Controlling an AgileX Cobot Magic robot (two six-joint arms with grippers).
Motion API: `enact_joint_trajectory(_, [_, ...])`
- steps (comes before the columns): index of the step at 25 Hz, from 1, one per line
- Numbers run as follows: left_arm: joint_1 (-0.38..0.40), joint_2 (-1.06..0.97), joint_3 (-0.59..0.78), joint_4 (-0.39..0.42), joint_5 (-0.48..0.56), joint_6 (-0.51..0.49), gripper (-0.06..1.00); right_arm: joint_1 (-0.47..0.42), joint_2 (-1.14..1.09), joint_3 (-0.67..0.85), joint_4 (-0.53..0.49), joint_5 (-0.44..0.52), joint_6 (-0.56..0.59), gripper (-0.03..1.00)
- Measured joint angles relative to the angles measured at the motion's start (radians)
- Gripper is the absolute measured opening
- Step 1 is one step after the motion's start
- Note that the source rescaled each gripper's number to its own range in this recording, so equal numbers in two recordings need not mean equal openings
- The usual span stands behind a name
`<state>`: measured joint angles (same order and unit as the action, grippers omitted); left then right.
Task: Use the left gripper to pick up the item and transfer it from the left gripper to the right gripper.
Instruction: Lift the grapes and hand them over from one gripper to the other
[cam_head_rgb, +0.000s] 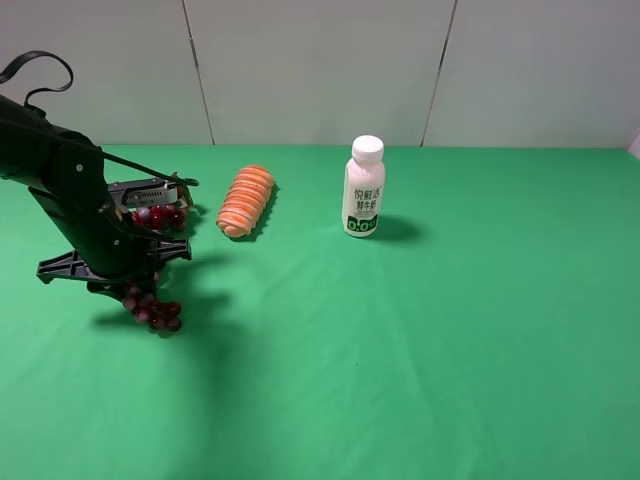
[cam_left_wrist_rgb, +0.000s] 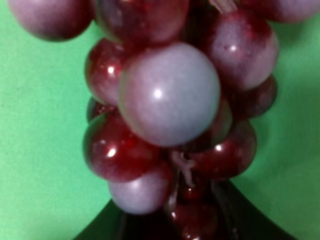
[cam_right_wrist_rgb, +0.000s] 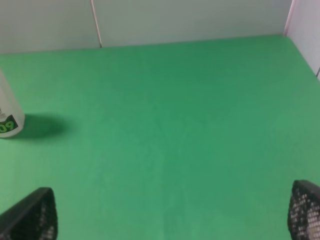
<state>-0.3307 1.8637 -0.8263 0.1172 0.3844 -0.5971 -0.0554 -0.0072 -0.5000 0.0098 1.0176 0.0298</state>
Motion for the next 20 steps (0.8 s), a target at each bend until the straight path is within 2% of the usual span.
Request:
enact_joint_trajectory(5, [0.000, 0.000, -0.002, -0.005, 0.000, 0.000, 0.03, 0.000, 0.000, 0.000, 0.000, 0.000, 0.000, 1.00])
enact_joint_trajectory(9, [0.000, -0.021, -0.025, -0.046, 0.037, 0.001, 0.02, 0.000, 0.000, 0.000, 0.000, 0.000, 0.000, 1.00])
enact_joint_trajectory(20, [0.000, -0.288, -0.050, -0.050, 0.142, 0.037, 0.02, 0.000, 0.000, 0.000, 0.000, 0.000, 0.000, 1.00])
